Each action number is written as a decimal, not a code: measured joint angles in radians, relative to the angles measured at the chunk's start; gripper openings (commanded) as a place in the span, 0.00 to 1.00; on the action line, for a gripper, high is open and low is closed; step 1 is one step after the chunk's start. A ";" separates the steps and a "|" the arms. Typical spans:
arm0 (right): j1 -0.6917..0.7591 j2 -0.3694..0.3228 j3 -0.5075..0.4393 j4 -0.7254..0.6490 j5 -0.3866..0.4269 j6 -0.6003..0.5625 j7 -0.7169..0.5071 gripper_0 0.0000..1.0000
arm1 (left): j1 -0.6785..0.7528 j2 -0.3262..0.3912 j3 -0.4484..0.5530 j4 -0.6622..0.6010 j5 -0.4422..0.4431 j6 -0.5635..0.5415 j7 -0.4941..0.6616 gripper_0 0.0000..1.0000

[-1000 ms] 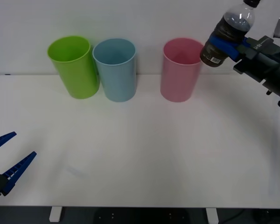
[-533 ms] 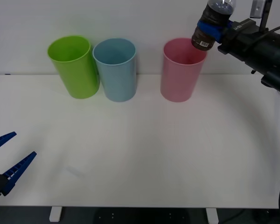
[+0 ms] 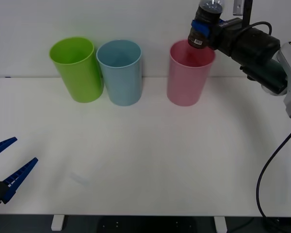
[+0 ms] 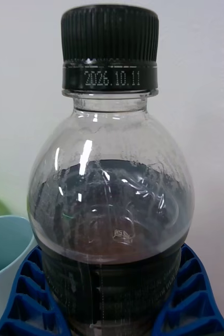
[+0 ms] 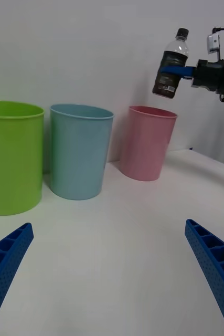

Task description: Grasp the object on the table and drop it into the matching bin: aluminum can to the light blue bin, PET bottle to the pink bin.

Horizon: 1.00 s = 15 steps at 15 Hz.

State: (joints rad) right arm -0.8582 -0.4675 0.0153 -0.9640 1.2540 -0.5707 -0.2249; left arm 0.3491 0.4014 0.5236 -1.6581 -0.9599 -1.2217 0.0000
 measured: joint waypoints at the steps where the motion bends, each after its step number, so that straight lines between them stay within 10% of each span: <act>1: -0.020 0.012 0.000 0.028 0.007 0.011 0.008 0.00 | 0.000 0.000 0.000 0.000 0.000 0.000 0.000 1.00; 11: -0.062 0.043 -0.001 0.088 0.018 0.050 0.053 0.16 | 0.000 0.000 0.000 0.000 0.000 0.000 0.000 1.00; 12: -0.061 0.043 0.000 0.088 0.018 0.050 0.053 0.43 | 0.000 0.000 0.000 0.000 0.000 0.000 0.000 1.00; 13: -0.062 0.043 -0.001 0.088 0.018 0.050 0.054 0.90 | 0.000 0.000 0.000 0.000 0.000 0.000 0.000 1.00; 15: -0.062 0.043 -0.001 0.088 0.017 0.045 0.063 1.00 | 0.000 0.000 0.000 0.000 0.000 0.000 0.000 1.00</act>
State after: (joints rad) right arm -0.9199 -0.4249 0.0141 -0.8757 1.2708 -0.5259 -0.1619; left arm 0.3491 0.4014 0.5236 -1.6581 -0.9599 -1.2217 0.0000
